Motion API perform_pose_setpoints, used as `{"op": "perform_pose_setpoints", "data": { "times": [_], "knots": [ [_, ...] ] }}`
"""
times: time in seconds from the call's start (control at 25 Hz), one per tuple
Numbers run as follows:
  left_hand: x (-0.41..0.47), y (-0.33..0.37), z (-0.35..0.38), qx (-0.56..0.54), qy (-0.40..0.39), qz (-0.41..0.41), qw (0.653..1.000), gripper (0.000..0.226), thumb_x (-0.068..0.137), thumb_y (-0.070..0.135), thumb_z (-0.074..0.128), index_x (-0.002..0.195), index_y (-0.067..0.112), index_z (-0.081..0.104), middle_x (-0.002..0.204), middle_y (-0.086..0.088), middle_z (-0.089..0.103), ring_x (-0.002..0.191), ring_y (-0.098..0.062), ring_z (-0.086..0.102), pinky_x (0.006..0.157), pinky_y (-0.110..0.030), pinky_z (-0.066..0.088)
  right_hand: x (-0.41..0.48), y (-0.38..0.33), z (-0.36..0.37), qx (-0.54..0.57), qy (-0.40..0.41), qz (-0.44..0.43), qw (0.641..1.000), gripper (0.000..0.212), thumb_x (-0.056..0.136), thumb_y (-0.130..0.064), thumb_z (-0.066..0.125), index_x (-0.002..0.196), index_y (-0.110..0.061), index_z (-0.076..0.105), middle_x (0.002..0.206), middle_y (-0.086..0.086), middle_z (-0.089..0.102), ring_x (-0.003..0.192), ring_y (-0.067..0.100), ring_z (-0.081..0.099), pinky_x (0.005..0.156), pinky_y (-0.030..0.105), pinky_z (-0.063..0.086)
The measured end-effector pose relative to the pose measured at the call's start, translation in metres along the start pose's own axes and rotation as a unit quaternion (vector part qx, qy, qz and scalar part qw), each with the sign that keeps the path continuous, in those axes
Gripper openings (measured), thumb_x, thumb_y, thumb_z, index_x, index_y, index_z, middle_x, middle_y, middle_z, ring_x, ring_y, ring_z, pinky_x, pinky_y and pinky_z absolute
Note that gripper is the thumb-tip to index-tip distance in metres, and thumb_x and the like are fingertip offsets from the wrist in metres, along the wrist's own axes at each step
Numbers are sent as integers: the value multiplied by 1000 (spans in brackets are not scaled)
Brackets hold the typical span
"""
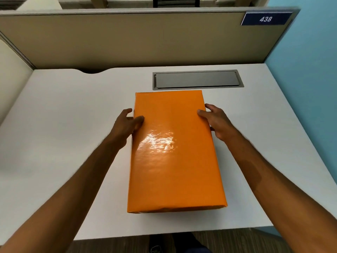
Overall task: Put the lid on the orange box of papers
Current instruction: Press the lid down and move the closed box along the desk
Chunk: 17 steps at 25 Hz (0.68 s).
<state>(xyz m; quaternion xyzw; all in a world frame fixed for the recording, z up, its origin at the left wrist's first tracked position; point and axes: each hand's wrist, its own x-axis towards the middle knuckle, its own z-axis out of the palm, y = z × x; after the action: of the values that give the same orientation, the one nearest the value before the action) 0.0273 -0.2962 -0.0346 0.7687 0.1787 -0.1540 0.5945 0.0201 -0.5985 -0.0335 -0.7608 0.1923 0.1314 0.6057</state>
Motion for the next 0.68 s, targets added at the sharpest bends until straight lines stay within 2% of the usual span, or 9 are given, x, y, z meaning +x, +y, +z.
{"op": "perform_pose_setpoints", "data": {
  "times": [0.08,0.12,0.24,0.36,0.48,0.68],
  "knots": [
    [-27,-17,-5,-2,-41,9,999,73,87,34,68,150,25,31,141,-12,52,113,-31,58,75,-38,52,-22,12,-2,-11,-2,-1,1000,59,95,-34,59,148,-24,36,122,-1,57,94,17,62,73,33,50],
    [-40,-24,-8,-5,-61,13,998,77,84,38,69,150,28,30,142,-10,51,114,-31,58,73,-38,53,-33,18,-2,-11,-3,0,1000,60,95,-34,59,149,-25,35,125,0,57,99,20,61,77,37,50],
    [-72,-42,-16,-21,-102,11,995,87,78,42,70,152,34,25,147,-7,46,121,-32,54,82,-48,51,-69,35,-1,3,-3,8,1000,60,95,-33,58,150,-26,34,134,4,57,108,26,61,85,42,51],
    [-93,-55,-19,-25,-122,-3,992,86,82,36,70,152,36,22,149,-8,45,125,-35,52,84,-52,49,-99,47,2,12,-2,16,1000,62,95,-30,59,151,-28,32,134,7,58,102,24,63,85,42,51],
    [-104,-57,-23,-7,-155,-5,988,87,83,35,71,152,40,17,144,-9,48,121,-36,54,84,-55,49,-124,56,6,12,19,15,1000,63,94,-30,61,150,-30,32,134,8,58,99,22,63,85,44,51],
    [-113,-58,-28,23,-207,-3,978,91,83,43,69,149,51,7,132,1,49,97,-21,62,63,-42,56,-144,62,7,-11,22,16,1000,65,90,-44,61,148,-39,33,131,-3,54,107,24,56,87,53,46]
  ]
}}
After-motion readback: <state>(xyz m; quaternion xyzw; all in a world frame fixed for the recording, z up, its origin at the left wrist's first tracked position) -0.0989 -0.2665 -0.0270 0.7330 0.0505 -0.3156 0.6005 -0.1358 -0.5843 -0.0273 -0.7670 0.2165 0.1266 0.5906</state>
